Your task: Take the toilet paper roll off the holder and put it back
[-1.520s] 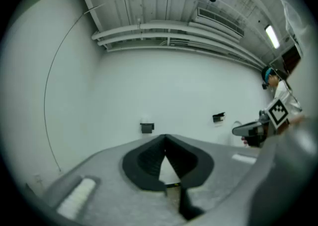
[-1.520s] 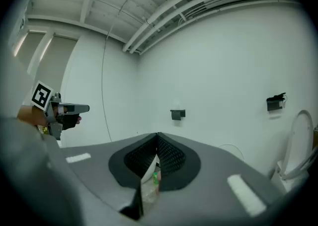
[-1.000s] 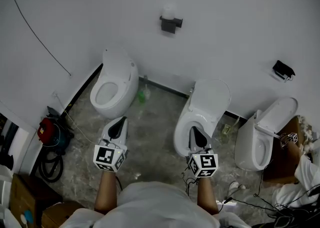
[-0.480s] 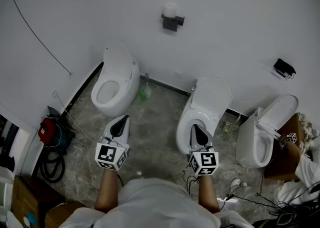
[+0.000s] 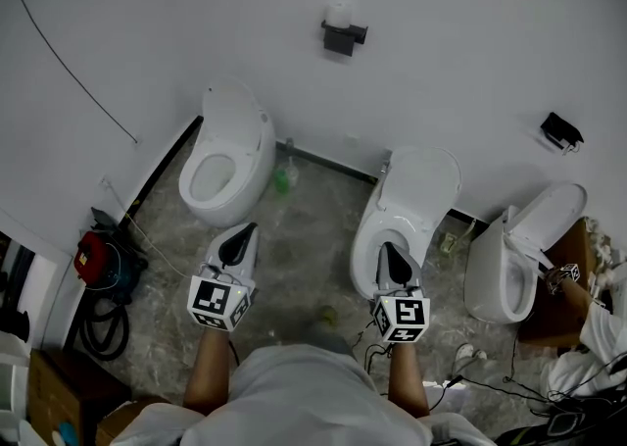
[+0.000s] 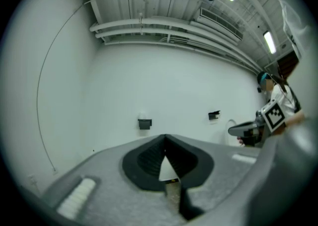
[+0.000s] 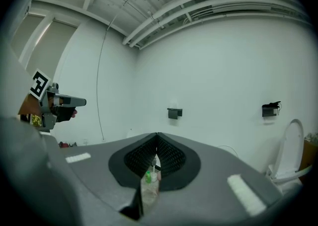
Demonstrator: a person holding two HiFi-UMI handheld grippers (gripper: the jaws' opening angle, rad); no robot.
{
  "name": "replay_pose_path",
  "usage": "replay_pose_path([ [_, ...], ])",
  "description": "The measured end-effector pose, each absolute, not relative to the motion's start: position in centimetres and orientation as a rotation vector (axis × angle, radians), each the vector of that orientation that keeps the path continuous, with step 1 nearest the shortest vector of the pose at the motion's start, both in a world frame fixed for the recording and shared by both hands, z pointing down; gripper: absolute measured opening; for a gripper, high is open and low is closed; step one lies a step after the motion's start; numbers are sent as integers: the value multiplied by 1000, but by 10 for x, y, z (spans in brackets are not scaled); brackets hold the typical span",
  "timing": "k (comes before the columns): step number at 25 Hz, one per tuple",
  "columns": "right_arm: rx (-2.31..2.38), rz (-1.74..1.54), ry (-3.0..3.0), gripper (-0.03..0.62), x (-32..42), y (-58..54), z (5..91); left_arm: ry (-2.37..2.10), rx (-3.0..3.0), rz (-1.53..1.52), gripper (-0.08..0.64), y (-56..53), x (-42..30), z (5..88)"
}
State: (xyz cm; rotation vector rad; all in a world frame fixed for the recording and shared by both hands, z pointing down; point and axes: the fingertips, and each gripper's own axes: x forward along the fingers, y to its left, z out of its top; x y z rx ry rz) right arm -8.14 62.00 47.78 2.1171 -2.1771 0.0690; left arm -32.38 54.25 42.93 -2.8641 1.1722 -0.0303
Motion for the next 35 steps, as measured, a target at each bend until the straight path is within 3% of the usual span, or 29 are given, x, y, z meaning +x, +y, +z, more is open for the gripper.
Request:
replay_pose_path([
  [14,2135,74,-2167,2,-20,484,485,1160,-2860,-82,0,407,-271,435],
  [35,2109,96,-2178,2,106,270,480,1166,-2851,-111,0,193,-138,422],
])
